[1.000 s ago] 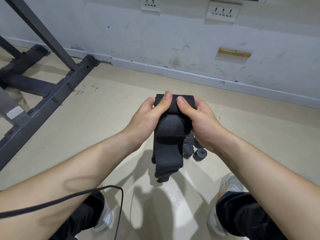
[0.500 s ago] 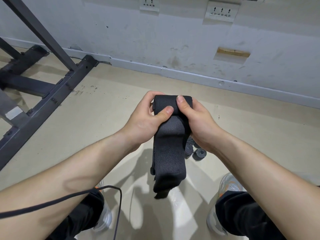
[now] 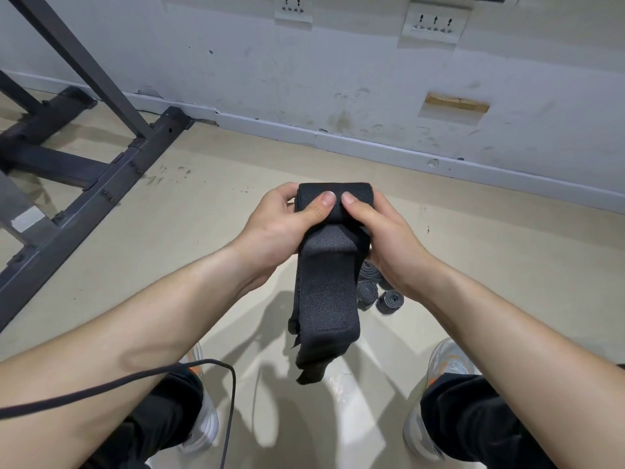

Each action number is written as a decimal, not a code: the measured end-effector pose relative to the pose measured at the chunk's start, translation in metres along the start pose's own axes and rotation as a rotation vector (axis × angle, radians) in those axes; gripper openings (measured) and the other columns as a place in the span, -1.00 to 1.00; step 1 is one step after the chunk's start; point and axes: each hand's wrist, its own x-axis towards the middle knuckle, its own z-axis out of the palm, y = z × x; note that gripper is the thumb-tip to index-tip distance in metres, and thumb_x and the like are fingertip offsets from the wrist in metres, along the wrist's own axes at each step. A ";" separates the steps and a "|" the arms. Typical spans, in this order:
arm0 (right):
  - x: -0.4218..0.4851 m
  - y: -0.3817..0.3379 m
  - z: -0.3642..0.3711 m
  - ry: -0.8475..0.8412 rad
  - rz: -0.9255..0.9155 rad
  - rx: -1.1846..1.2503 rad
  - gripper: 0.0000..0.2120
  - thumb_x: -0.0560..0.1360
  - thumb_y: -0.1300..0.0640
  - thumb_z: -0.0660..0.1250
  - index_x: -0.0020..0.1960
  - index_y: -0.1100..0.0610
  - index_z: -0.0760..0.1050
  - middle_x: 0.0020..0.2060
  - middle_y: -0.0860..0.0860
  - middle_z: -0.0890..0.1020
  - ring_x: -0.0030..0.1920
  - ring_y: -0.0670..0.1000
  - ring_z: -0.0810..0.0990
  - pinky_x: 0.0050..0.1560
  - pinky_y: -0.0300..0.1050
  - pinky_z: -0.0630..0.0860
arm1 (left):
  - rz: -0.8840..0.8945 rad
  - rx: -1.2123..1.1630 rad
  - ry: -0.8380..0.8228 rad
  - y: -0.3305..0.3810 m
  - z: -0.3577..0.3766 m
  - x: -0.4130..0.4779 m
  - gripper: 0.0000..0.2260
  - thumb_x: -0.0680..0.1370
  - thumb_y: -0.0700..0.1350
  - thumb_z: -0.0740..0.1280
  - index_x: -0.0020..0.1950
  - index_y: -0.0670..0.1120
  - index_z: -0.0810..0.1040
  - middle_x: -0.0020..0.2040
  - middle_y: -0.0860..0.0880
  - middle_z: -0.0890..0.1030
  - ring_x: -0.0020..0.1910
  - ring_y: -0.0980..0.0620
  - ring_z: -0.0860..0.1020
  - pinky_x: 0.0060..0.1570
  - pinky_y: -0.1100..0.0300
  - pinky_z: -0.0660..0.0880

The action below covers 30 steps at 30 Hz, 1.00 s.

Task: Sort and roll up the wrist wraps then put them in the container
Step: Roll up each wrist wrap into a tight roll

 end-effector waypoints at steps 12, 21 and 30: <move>0.001 -0.001 0.003 -0.009 0.009 0.086 -0.56 0.65 -0.05 0.25 0.31 0.29 0.53 0.09 0.22 0.71 0.06 0.14 0.70 0.12 0.07 0.62 | 0.133 0.119 -0.072 -0.006 -0.009 0.000 -0.69 0.45 -0.12 0.51 0.14 0.01 0.54 0.05 -0.07 0.60 0.03 -0.01 0.60 0.03 -0.11 0.61; -0.001 0.002 0.005 0.032 0.019 0.106 -0.52 0.60 -0.05 0.32 0.34 0.28 0.47 0.18 0.29 0.67 0.13 0.21 0.69 0.22 0.17 0.61 | -0.100 0.147 -0.084 0.000 -0.003 -0.002 -0.56 0.61 0.14 0.35 0.30 -0.17 0.55 -0.06 0.02 0.66 -0.18 0.04 0.64 -0.21 0.14 0.58; -0.015 0.020 0.000 -0.201 0.247 -0.118 -0.93 0.60 0.19 0.40 0.06 0.18 0.61 -0.19 -0.02 0.76 -0.27 -0.11 0.71 -0.37 -0.36 0.54 | -0.143 -0.169 0.171 0.026 -0.031 0.017 -0.77 0.67 0.07 0.29 0.01 -0.06 0.63 -0.24 0.08 0.72 -0.24 0.09 0.71 -0.18 0.09 0.66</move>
